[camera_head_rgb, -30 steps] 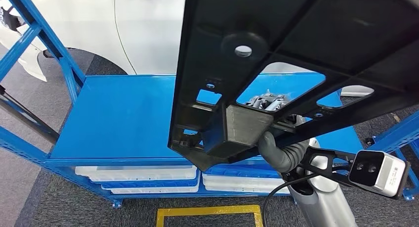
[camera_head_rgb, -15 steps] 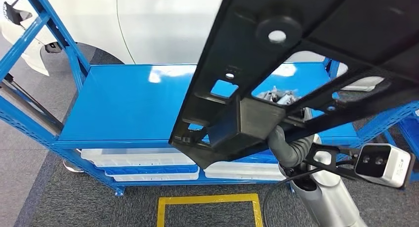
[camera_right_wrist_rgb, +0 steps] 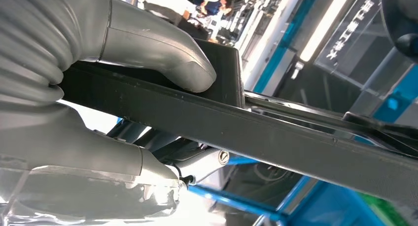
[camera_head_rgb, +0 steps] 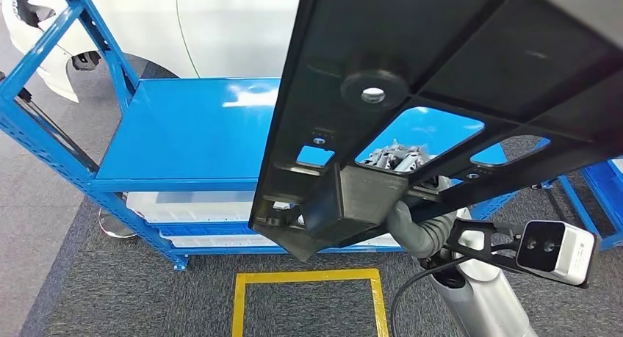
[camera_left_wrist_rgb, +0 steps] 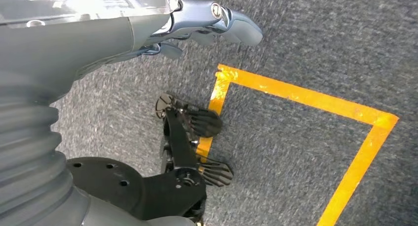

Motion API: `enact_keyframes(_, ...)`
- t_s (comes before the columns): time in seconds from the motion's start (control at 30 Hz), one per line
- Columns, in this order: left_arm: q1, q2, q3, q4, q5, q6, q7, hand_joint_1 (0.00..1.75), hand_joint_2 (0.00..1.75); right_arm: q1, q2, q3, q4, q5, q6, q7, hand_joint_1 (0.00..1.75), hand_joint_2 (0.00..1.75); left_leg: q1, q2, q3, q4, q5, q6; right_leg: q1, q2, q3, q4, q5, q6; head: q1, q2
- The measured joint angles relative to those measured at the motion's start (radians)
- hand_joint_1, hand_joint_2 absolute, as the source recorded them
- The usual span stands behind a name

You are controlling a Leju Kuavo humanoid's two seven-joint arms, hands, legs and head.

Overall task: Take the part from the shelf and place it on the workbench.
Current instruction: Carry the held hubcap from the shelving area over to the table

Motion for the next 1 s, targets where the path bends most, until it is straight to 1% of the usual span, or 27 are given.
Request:
enact_keyframes(0.03,0.0,0.001,0.0,0.0,0.0,0.001,0.0,0.0,1.75,0.001,0.001,0.0,0.001,0.001,0.003,-0.003,1.75,1.75,0.0,0.0,-0.007,-0.001,0.008,0.005,0.0,0.0,-0.001,-0.003,0.009,0.006,-0.001,0.0)
enact_keyframes(0.07,0.001,0.002,0.0,0.0,0.0,0.001,0.0,0.0,1.75,0.003,0.002,-0.001,0.003,0.002,0.006,-0.007,1.75,1.75,0.002,0.002,-0.013,-0.005,0.018,0.012,-0.002,0.001,-0.005,-0.001,0.006,0.012,-0.003,0.0)
enact_keyframes(0.1,0.001,0.003,0.001,0.0,0.0,0.002,0.001,0.0,1.75,0.005,0.003,-0.001,0.005,0.004,0.008,-0.01,1.75,1.75,0.004,0.005,-0.023,-0.007,0.031,0.019,-0.002,0.002,-0.014,0.014,-0.017,0.017,-0.001,0.0)
enact_keyframes(0.13,0.001,0.004,0.001,0.0,0.0,0.002,0.001,0.0,1.75,0.007,0.003,-0.002,0.007,0.006,0.01,-0.013,1.75,1.75,0.007,0.007,-0.035,-0.01,0.044,0.026,-0.004,0.004,-0.028,0.048,-0.057,0.022,0.0,0.0)
enact_keyframes(0.2,0.0,0.006,0.003,0.0,-0.001,0.003,0.001,0.0,1.75,0.011,0.005,-0.002,0.012,0.017,0.009,-0.015,1.75,1.75,0.007,0.01,-0.065,-0.009,0.069,0.033,-0.008,0.004,-0.064,0.172,-0.164,0.031,0.003,0.0)
enact_keyframes(0.23,0.0,0.006,0.004,0.0,-0.002,0.003,0.002,0.0,1.75,0.013,0.007,-0.002,0.015,0.024,0.008,-0.016,1.75,1.75,0.006,0.01,-0.081,-0.008,0.081,0.033,-0.01,0.004,-0.076,0.238,-0.196,0.035,0.003,0.0)
enact_keyframes(0.27,0.001,0.006,0.005,0.0,-0.004,0.003,0.002,0.0,1.75,0.015,0.011,-0.001,0.018,0.032,0.006,-0.016,1.75,1.75,0.006,0.011,-0.098,-0.005,0.093,0.032,-0.011,0.004,-0.079,0.285,-0.203,0.038,0.003,0.0)
enact_keyframes(0.3,0.001,0.007,0.006,0.0,-0.006,0.004,0.002,0.0,1.75,0.016,0.015,0.0,0.021,0.039,0.003,-0.016,1.75,1.75,0.007,0.011,-0.116,-0.001,0.103,0.03,-0.012,0.004,-0.066,0.299,-0.187,0.04,0.003,0.0)
enact_keyframes(0.33,0.001,0.007,0.006,0.0,-0.009,0.004,0.003,0.0,1.75,0.017,0.019,0.001,0.024,0.045,-0.001,-0.015,1.75,1.75,0.007,0.011,-0.133,0.005,0.112,0.028,-0.013,0.004,-0.034,0.276,-0.158,0.04,0.003,0.0)
enact_keyframes(0.37,0.001,0.007,0.006,0.0,-0.011,0.005,0.004,0.0,1.75,0.017,0.023,0.001,0.027,0.05,-0.005,-0.015,1.75,1.75,0.007,0.011,-0.149,0.011,0.12,0.025,-0.015,0.004,0.014,0.221,-0.134,0.039,0.004,0.0)
enact_keyframes(0.4,0.001,0.007,0.006,0.0,-0.013,0.005,0.006,0.0,1.75,0.016,0.027,0.002,0.028,0.053,-0.008,-0.015,1.75,1.75,0.006,0.01,-0.163,0.019,0.127,0.021,-0.014,0.004,0.071,0.145,-0.129,0.037,0.004,0.0)
enact_keyframes(0.43,0.001,0.007,0.007,0.0,-0.015,0.006,0.007,0.0,1.75,0.016,0.03,0.003,0.03,0.054,-0.009,-0.016,1.75,1.75,0.005,0.009,-0.173,0.026,0.133,0.016,-0.012,0.005,0.117,0.078,-0.136,0.031,0.003,0.0)
enact_keyframes(0.47,0.001,0.007,0.007,0.0,-0.016,0.007,0.008,0.0,1.75,0.015,0.033,0.003,0.031,0.053,-0.008,-0.017,1.75,1.75,0.004,0.009,-0.179,0.03,0.14,0.01,-0.01,0.006,0.147,0.029,-0.148,0.024,0.003,0.0)
enact_keyframes(0.5,0.002,0.007,0.008,0.0,-0.016,0.009,0.008,0.0,1.75,0.013,0.034,0.003,0.032,0.052,-0.007,-0.017,1.75,1.75,0.003,0.009,-0.182,0.031,0.148,0.004,-0.007,0.006,0.158,0.005,-0.158,0.016,0.003,0.0)
enact_keyframes(0.57,0.003,0.008,0.011,0.0,-0.016,0.013,0.007,0.0,1.75,0.01,0.037,0.004,0.035,0.051,-0.006,-0.017,1.75,1.75,0.005,0.007,-0.188,0.03,0.158,-0.009,-0.007,0.005,0.147,-0.001,-0.144,0.0,0.006,0.0)
enact_keyframes(0.6,0.004,0.009,0.013,0.0,-0.016,0.014,0.006,0.0,1.75,0.007,0.039,0.005,0.037,0.05,-0.006,-0.015,1.75,1.75,0.006,0.007,-0.195,0.04,0.142,-0.015,-0.008,0.003,0.138,-0.002,-0.133,-0.009,0.004,0.0)
enact_keyframes(0.63,0.005,0.01,0.014,0.0,-0.017,0.014,0.005,0.0,1.75,0.003,0.043,0.006,0.04,0.05,-0.008,-0.014,1.75,1.75,0.008,0.006,-0.207,0.069,0.107,-0.02,-0.01,0.002,0.127,-0.004,-0.12,-0.016,0.002,0.0)
enact_keyframes(0.7,0.006,0.011,0.015,0.0,-0.019,0.013,0.002,0.0,1.75,-0.006,0.052,0.008,0.047,0.051,-0.015,-0.012,1.75,1.75,0.01,0.006,-0.241,0.184,0.003,-0.028,-0.009,0.001,0.099,-0.004,-0.096,-0.025,-0.003,0.0)
enact_keyframes(0.73,0.005,0.012,0.015,0.0,-0.019,0.012,0.001,0.0,1.75,-0.01,0.055,0.01,0.05,0.051,-0.019,-0.012,1.75,1.75,0.011,0.006,-0.255,0.251,-0.035,-0.031,-0.008,0.001,0.084,-0.004,-0.084,-0.026,-0.003,0.0)
enact_keyframes(0.77,0.004,0.013,0.015,0.0,-0.02,0.011,0.0,0.0,1.75,-0.012,0.056,0.012,0.053,0.051,-0.023,-0.012,1.75,1.75,0.011,0.006,-0.259,0.303,-0.048,-0.033,-0.006,0.0,0.068,-0.003,-0.073,-0.025,-0.003,0.0)
enact_keyframes(0.8,0.004,0.014,0.015,0.0,-0.021,0.009,0.0,0.0,1.75,-0.013,0.056,0.014,0.056,0.052,-0.026,-0.012,1.75,1.75,0.011,0.006,-0.25,0.327,-0.038,-0.033,-0.005,0.0,0.052,-0.002,-0.061,-0.024,-0.003,0.0)
enact_keyframes(0.83,0.004,0.015,0.015,0.0,-0.021,0.007,0.0,0.0,1.75,-0.013,0.057,0.016,0.059,0.052,-0.028,-0.012,1.75,1.75,0.011,0.006,-0.222,0.314,-0.011,-0.031,-0.004,0.0,0.037,-0.001,-0.05,-0.023,-0.003,0.0)
enact_keyframes(0.87,0.004,0.016,0.015,0.0,-0.021,0.006,-0.001,0.0,1.75,-0.014,0.057,0.018,0.061,0.053,-0.03,-0.013,1.75,1.75,0.011,0.006,-0.177,0.267,0.016,-0.028,-0.004,0.0,0.023,0.001,-0.039,-0.021,-0.003,0.0)
enact_keyframes(0.9,0.002,0.017,0.015,0.0,-0.022,0.005,-0.001,0.0,1.75,-0.015,0.057,0.02,0.062,0.054,-0.032,-0.015,1.75,1.75,0.01,0.005,-0.118,0.194,0.027,-0.022,-0.002,0.001,0.012,0.003,-0.029,-0.017,-0.003,0.0)
enact_keyframes(0.93,0.0,0.019,0.015,0.0,-0.023,0.004,-0.001,0.0,1.75,-0.017,0.058,0.021,0.063,0.056,-0.036,-0.018,1.75,1.75,0.008,0.005,-0.061,0.111,0.021,-0.017,0.0,0.001,0.004,0.004,-0.02,-0.013,-0.003,0.0)
enact_keyframes(0.97,-0.002,0.02,0.015,0.0,-0.024,0.004,-0.002,0.0,1.75,-0.018,0.058,0.023,0.063,0.059,-0.041,-0.021,1.75,1.75,0.005,0.004,-0.021,0.049,0.01,-0.011,0.0,0.0,-0.001,0.004,-0.011,-0.008,-0.002,0.0)
enact_keyframes(1.0,-0.003,0.021,0.015,0.0,-0.026,0.004,-0.002,0.0,1.75,-0.019,0.059,0.024,0.063,0.063,-0.045,-0.025,1.75,1.75,0.002,0.004,0.001,0.009,-0.002,-0.006,0.0,-0.001,-0.003,0.003,-0.002,-0.002,-0.003,0.0)
